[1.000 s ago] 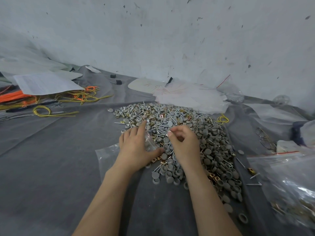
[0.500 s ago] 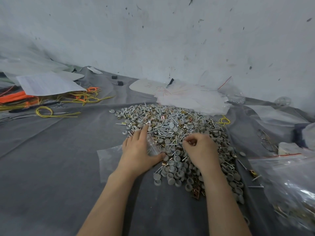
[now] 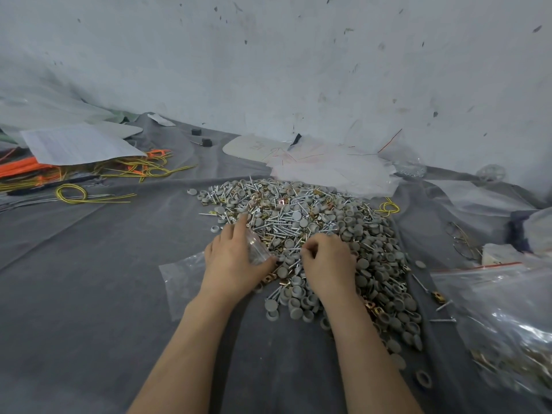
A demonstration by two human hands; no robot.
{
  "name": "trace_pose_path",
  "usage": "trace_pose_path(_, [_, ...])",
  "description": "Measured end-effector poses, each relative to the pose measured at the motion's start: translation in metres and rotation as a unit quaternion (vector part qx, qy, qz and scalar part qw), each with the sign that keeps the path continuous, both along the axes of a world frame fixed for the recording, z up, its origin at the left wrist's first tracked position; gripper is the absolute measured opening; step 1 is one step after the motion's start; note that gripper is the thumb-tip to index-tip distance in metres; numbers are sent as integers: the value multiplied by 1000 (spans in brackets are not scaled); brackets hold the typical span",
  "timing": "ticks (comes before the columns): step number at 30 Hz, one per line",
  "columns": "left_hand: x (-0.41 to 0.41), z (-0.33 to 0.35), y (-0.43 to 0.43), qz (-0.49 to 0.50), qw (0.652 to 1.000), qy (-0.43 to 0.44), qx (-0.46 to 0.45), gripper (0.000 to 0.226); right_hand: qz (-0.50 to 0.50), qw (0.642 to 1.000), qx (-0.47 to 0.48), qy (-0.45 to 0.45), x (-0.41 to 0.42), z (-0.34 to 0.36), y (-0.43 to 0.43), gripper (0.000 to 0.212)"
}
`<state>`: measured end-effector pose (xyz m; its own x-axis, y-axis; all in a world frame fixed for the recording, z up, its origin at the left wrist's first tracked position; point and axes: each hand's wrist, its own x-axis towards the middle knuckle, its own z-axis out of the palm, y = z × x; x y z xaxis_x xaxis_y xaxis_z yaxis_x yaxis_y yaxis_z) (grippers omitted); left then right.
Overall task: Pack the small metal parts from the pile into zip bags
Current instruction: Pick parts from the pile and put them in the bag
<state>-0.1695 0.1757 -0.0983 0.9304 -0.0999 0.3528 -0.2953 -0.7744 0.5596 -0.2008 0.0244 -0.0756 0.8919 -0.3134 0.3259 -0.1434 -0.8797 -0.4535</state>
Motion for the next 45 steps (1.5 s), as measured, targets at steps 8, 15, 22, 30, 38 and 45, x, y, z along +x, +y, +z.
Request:
trace_pose_path(8, [-3, 3, -3, -25, 999, -26, -30, 92, 70, 944, 291, -138, 2, 6, 5, 5])
trace_pose_path(15, [-3, 2, -6, -3, 998, -46, -30, 85, 192, 938, 281, -60, 1, 8, 23, 16])
trace_pose_path(22, [1, 4, 2, 113, 988, -47, -92, 79, 224, 972, -35, 67, -6, 4, 20, 13])
trace_pose_path(30, [1, 5, 0, 118, 987, -38, -104, 78, 181, 976, -92, 83, -6, -10, 32, 14])
trace_pose_path(38, [-1, 4, -4, 60, 993, -42, -94, 79, 126, 964, 229, -57, 0, 1, 19, 9])
trace_pose_path(45, [-6, 2, -11, -32, 996, -54, -64, 78, 148, 885, 438, -61, 2, 6, 12, 22])
